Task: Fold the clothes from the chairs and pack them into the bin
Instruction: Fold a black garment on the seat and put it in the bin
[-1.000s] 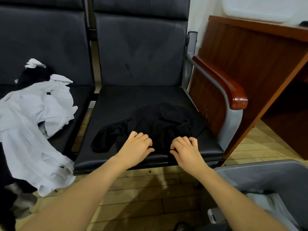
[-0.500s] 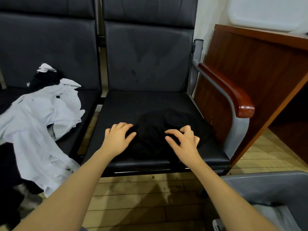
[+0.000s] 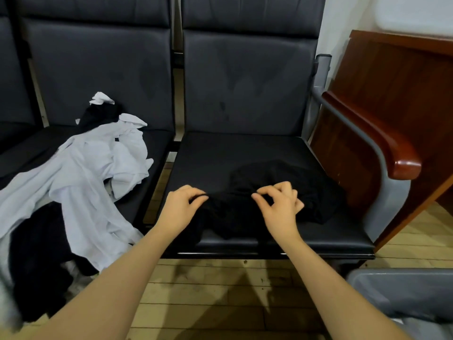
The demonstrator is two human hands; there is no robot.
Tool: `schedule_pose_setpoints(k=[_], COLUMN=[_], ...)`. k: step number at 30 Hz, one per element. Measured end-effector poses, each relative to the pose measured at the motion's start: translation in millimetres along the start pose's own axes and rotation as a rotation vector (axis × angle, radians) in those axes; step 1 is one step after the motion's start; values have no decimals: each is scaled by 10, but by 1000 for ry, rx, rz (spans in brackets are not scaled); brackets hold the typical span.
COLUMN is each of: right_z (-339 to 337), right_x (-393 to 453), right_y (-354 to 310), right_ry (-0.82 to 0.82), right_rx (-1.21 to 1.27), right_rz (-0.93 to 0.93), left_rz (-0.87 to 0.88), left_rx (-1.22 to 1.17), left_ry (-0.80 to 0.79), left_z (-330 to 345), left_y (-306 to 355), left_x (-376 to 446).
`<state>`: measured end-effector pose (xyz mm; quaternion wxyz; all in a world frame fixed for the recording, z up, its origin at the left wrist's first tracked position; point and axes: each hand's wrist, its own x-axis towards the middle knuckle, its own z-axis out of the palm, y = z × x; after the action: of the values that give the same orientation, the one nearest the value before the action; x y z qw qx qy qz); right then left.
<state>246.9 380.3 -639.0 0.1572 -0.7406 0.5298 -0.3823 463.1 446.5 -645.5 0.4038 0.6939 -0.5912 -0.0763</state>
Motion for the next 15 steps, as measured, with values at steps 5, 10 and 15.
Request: schedule_pose_setpoints(k=[5,10,15], right_z=[-352,-676,-897], right_x=[32,-2,-53], right_y=[34,203,485], right_ry=[175,203,124], right_rx=[151,106,-98], right_rz=[56,82,261], left_rz=[227,193,241], left_rx=[-95,-164,136], left_ry=[-76,-247,-197], left_z=[-137,-16,293], left_y=[496,751,755], left_x=[-9,-71,-18])
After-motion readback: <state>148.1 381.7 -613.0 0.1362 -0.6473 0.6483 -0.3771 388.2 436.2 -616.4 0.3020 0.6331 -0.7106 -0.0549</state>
